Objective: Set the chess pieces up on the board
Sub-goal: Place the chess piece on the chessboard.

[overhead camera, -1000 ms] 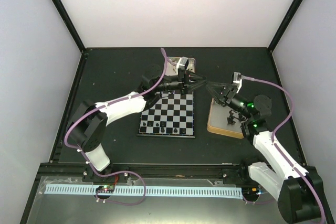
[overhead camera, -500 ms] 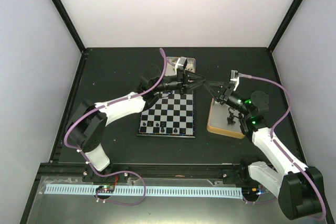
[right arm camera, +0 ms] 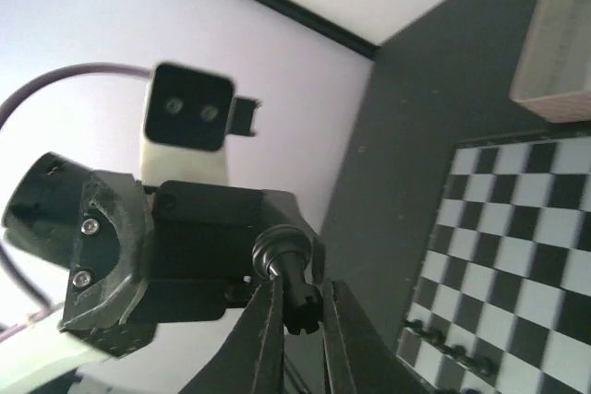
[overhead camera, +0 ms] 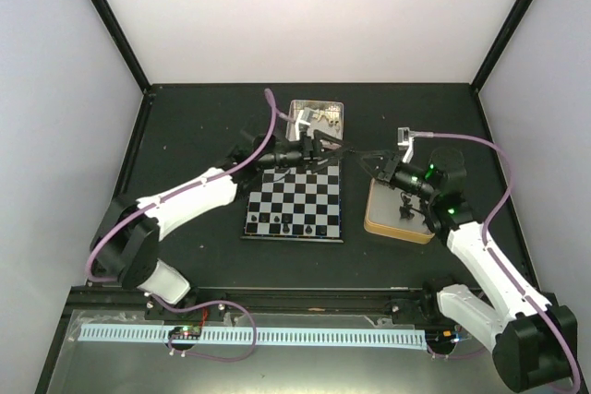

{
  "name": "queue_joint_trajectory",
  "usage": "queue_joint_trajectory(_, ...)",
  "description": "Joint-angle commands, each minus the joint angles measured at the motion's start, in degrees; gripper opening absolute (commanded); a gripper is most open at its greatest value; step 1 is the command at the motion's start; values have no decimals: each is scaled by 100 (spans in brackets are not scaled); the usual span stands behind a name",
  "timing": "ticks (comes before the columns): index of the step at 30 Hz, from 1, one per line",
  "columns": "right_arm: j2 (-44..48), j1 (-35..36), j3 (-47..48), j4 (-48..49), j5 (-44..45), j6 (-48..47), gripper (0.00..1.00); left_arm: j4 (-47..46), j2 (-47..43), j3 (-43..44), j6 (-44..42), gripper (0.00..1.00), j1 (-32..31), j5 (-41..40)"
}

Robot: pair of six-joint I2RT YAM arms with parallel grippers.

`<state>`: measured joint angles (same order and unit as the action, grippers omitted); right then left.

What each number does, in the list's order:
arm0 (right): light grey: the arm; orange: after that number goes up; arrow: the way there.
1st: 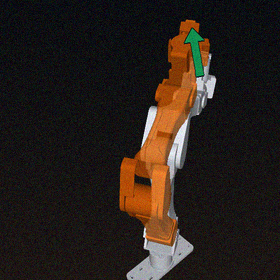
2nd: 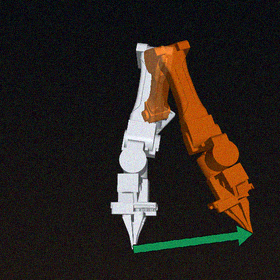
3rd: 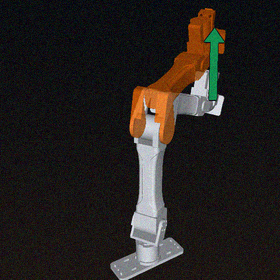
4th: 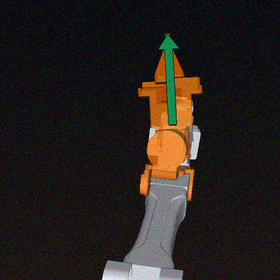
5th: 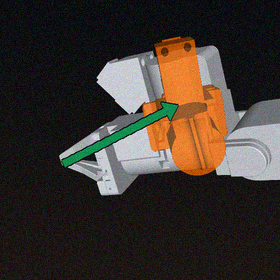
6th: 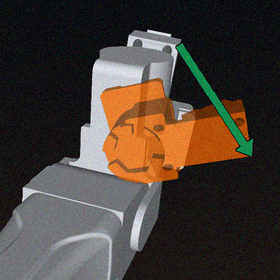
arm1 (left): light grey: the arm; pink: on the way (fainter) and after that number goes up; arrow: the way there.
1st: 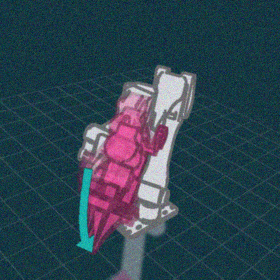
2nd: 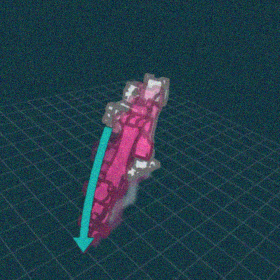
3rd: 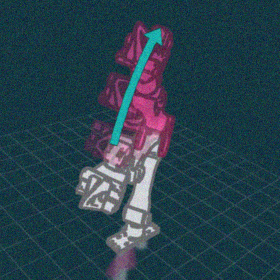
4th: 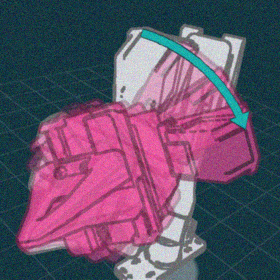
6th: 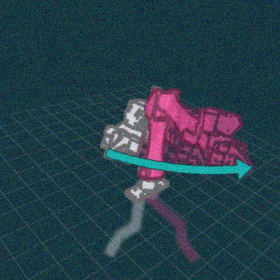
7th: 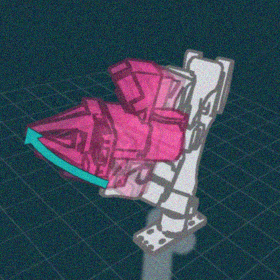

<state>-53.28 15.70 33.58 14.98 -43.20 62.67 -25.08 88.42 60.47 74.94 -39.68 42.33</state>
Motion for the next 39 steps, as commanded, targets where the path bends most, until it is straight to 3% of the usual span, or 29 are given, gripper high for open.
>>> queue_joint_trajectory(1, -81, 135, 682, -2430, 703, -1656, 1, 1889, -600, -219, -1551, 62, 412, -847)
queue_joint_trajectory(7, -967, 885, 1646, -5016, 2315, -3159, 1, 3680, -1425, -514, -3070, 66, 916, -2212)
queue_joint_trajectory(8, -1345, 1408, 1923, -5788, 3100, -3512, 1, 4322, -1885, -585, -3572, 67, 1076, -2893)
queue_joint_trajectory(13, -2353, 2213, 2337, -6771, 4179, -3845, 1, 4900, -2554, -716, -4282, 72, 1254, -3807)
queue_joint_trajectory(18, -3221, 2751, 2786, -7222, 4404, -3953, 1, 4664, -3068, -1030, -4614, 79, 1341, -4088)
queue_joint_trajectory(23, -3841, 2998, 3100, -7380, 4480, -3956, 2, 4568, -2995, -1076, -4728, 80, 1408, -3888)
queue_joint_trajectory(39, -4718, 3382, 3637, -7527, 4409, -4000, 6, 4507, -2973, -1158, -4846, 81, 1638, -3699)
